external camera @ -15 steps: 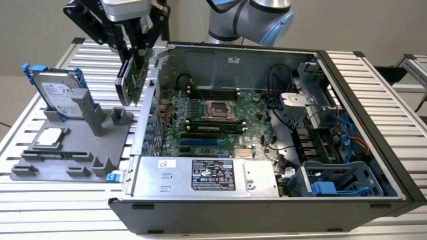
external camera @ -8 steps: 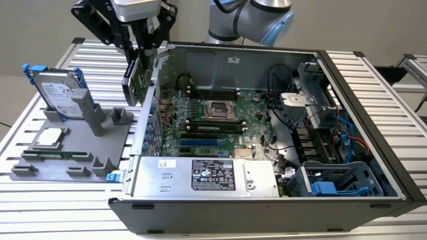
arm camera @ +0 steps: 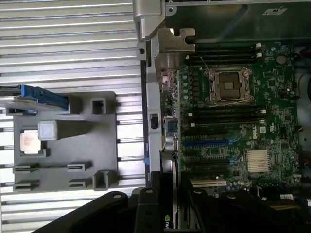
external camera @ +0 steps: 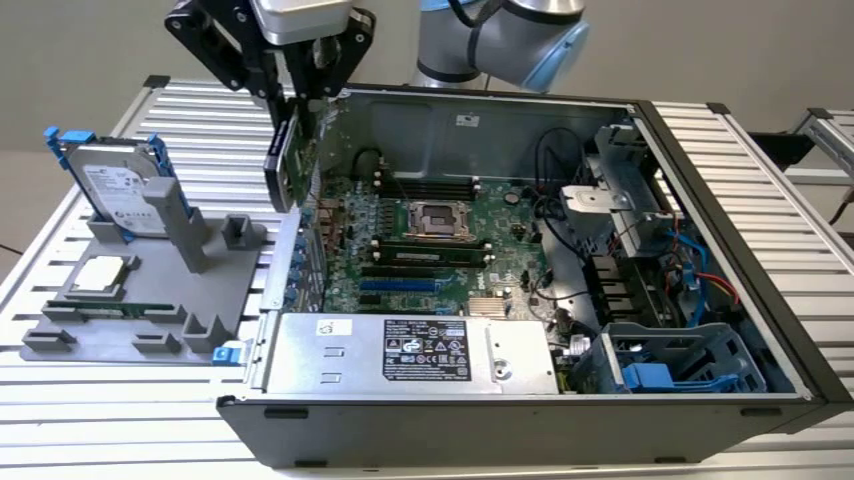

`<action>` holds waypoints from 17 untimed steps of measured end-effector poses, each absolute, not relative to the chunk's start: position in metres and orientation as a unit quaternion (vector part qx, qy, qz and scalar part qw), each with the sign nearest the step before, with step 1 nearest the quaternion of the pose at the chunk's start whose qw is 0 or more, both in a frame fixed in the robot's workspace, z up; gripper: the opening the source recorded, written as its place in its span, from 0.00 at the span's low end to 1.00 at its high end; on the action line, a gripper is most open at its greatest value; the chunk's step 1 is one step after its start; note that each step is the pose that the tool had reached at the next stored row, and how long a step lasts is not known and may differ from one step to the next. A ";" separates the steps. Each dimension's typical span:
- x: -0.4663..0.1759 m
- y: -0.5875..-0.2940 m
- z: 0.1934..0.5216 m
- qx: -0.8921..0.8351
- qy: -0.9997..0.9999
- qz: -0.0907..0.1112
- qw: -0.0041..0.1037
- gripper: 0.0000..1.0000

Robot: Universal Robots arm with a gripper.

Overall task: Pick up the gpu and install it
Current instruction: 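Pick up the gpu and move the gpu toward the slot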

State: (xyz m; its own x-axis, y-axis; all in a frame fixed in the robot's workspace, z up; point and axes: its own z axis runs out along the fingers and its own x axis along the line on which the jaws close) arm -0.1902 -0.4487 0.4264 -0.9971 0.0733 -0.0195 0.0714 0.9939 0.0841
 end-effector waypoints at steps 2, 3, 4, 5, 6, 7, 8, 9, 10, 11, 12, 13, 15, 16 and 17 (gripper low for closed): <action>-0.186 -0.449 0.426 0.036 0.998 0.042 0.011 0.00; -0.184 -0.449 0.426 0.036 0.998 0.042 0.011 0.00; -0.181 -0.449 0.426 0.036 0.998 0.042 0.011 0.00; -0.179 -0.449 0.426 0.036 0.998 0.042 0.011 0.00; -0.177 -0.449 0.426 0.036 0.998 0.042 0.011 0.00; -0.175 -0.449 0.426 0.036 0.998 0.042 0.011 0.00; -0.173 -0.449 0.426 0.036 0.998 0.042 0.011 0.00; -0.171 -0.449 0.426 0.035 0.998 0.042 0.011 0.00; -0.169 -0.449 0.426 0.035 0.998 0.042 0.011 0.00; -0.167 -0.449 0.426 0.035 0.998 0.042 0.011 0.00; -0.165 -0.449 0.426 0.035 0.998 0.042 0.011 0.00; -0.162 -0.449 0.426 0.035 0.998 0.042 0.011 0.00; -0.158 -0.449 0.426 0.035 0.998 0.042 0.011 0.00; -0.156 -0.449 0.426 0.035 0.998 0.042 0.011 0.00; -0.154 -0.449 0.426 0.035 0.998 0.042 0.011 0.00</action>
